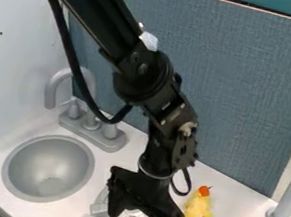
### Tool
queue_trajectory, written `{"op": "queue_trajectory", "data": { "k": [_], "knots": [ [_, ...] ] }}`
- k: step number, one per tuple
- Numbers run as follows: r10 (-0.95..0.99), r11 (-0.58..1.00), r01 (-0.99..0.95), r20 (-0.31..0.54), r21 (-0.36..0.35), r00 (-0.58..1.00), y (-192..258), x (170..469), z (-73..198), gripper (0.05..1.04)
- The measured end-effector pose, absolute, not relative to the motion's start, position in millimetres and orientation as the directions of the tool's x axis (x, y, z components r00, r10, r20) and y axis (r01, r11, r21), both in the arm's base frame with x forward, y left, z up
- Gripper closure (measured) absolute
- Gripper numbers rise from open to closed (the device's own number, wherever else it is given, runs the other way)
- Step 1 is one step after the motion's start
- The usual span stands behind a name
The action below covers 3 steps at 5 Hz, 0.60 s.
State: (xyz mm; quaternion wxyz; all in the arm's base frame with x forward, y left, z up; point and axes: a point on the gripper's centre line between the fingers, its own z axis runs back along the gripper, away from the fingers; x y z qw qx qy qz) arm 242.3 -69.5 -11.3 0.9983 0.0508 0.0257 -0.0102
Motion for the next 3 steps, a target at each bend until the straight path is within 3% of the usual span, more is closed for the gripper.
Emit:
{"op": "queue_trajectory", "data": {
  "k": [3],
  "knots": [
    [-0.139,0.987,0.146,-0.098,0.071,0.985,-105,216,-43,0.081]
  ]
}}
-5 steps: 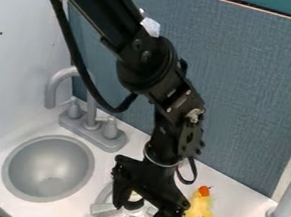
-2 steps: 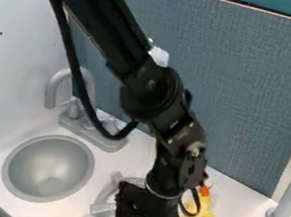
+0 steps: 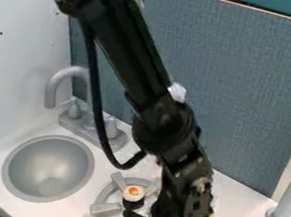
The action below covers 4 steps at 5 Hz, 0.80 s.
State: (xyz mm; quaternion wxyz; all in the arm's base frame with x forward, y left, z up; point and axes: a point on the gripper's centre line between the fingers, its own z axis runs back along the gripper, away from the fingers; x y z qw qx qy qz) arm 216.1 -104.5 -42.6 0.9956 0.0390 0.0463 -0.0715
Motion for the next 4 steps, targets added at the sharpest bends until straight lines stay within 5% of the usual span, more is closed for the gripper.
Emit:
{"op": "queue_trajectory", "data": {
  "k": [4],
  "knots": [
    [-0.128,0.975,0.146,-0.109,0.171,0.986,-110,230,-86,0.081]
  ]
}}
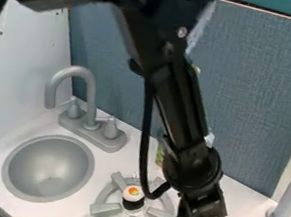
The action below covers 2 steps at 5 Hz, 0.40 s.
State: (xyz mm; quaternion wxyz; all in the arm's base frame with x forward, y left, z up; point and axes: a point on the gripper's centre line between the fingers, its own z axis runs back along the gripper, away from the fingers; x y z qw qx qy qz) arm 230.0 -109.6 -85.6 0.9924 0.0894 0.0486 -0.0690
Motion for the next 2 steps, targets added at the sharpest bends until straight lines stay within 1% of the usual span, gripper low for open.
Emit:
{"op": "queue_trajectory", "data": {
  "k": [1,2],
  "knots": [
    [-0.141,0.975,0.152,-0.081,0.163,0.987,-114.1,236.4,-85.7,0.117],
    [-0.154,0.974,0.164,-0.080,0.154,0.985,-122.1,233.5,-85.6,0.405]
  ]
}}
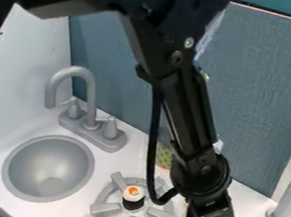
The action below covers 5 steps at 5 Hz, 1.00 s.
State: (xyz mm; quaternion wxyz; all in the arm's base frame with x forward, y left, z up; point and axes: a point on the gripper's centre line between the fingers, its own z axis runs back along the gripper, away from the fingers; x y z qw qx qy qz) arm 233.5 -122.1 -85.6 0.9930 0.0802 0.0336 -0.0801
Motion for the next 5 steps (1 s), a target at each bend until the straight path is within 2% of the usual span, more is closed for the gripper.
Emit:
{"op": "queue_trajectory", "data": {
  "k": [1,2,3,4,5],
  "knots": [
    [-0.155,0.977,0.164,-0.076,0.137,0.985,-125,233,-86,0.695],
    [-0.194,0.976,0.199,-0.064,0.090,0.979,-128,228,-91,0.913],
    [-0.195,0.977,0.200,-0.066,0.077,0.979,-126,228,-91,0.989],
    [-0.166,0.981,0.171,-0.064,0.090,0.984,-122,228,-80,0.992],
    [-0.165,0.984,0.162,0.035,0.073,0.986,-126,238,-38,0.992]
  ]
}}
